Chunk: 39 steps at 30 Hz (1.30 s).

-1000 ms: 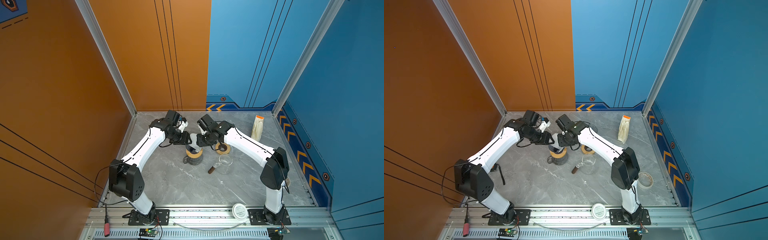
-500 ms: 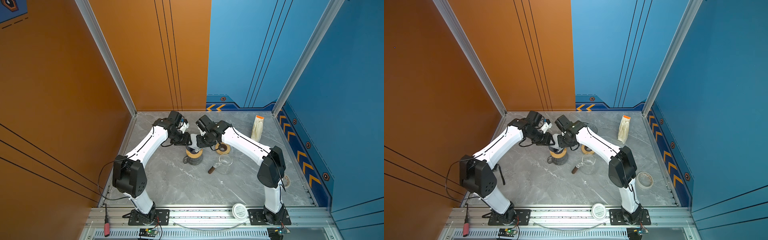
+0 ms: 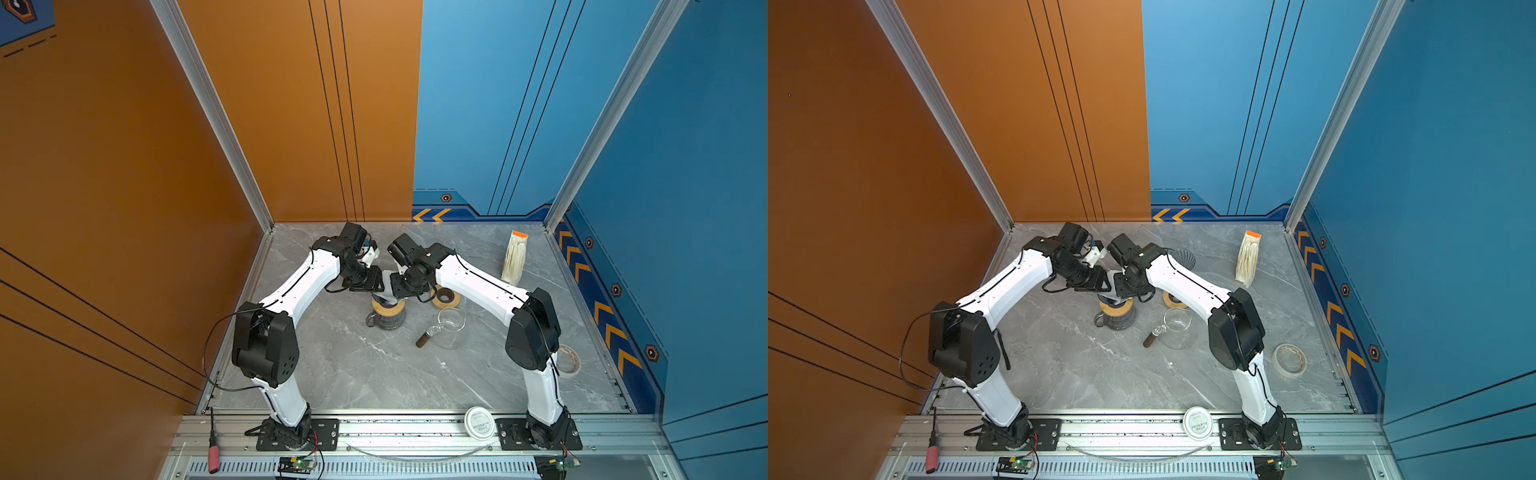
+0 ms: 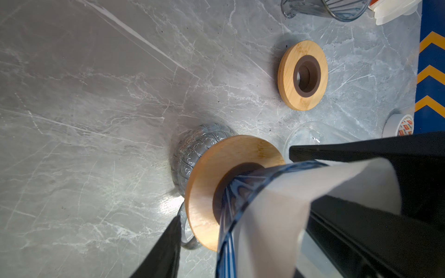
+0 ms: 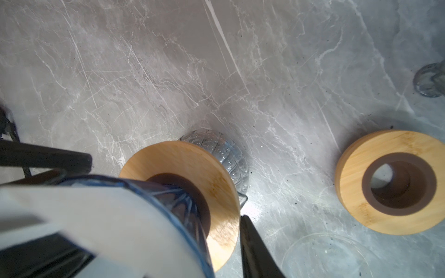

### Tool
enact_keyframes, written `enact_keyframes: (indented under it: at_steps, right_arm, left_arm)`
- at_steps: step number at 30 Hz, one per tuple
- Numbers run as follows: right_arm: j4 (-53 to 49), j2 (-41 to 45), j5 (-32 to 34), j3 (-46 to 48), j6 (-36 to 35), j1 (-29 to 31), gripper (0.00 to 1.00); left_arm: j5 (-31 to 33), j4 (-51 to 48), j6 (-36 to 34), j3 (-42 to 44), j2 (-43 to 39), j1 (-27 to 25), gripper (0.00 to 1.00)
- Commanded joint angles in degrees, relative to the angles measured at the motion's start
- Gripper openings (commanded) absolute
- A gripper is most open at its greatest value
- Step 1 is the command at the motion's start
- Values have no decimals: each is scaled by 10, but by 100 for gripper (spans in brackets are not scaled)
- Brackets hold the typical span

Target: Place the coffee filter in the dripper

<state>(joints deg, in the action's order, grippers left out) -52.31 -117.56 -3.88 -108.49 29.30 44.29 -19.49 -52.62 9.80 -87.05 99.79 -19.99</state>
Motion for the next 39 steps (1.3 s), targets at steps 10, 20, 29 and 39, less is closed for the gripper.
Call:
enact_keyframes:
  at_steps: [10,20,29,39]
  right_arm:
    - [-20,22,6,-37,-21,-2,35]
    - [-52,25,54,-28,-27,-3,34]
    - [-56,13,66,-21,-29,4,33]
    - [-56,5,65,-22,-33,8,32]
  left_arm:
    - [11,-18,-17,-14,13,-6,48]
    - [9,-18,-18,-16,13,-6,48]
    - [6,-18,-13,-30,-9,-7,48]
    - [9,-18,-10,-17,-34,1,49]
